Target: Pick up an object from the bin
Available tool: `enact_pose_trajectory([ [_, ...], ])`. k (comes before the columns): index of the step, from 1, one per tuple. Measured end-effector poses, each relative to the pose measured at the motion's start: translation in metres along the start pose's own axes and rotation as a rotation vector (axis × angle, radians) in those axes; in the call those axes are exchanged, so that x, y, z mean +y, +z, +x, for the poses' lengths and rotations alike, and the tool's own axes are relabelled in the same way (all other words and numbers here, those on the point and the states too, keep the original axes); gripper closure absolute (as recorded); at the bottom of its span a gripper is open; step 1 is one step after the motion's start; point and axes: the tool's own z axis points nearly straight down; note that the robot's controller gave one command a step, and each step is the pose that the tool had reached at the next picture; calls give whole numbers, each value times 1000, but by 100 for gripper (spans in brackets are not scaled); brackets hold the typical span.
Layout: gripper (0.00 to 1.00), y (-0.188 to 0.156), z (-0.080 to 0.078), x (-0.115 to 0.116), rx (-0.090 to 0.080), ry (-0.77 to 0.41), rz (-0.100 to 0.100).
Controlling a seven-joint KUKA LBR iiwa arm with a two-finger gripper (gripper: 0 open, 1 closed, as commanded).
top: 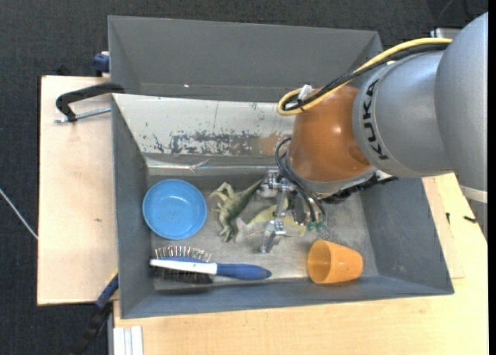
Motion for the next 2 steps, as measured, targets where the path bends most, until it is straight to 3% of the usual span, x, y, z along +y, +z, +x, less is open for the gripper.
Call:
enact_pose_trajectory([
  [1, 100, 0, 0, 0, 0, 0, 0],
  [2, 100, -155, -19, -7, -11, -47, 0],
])
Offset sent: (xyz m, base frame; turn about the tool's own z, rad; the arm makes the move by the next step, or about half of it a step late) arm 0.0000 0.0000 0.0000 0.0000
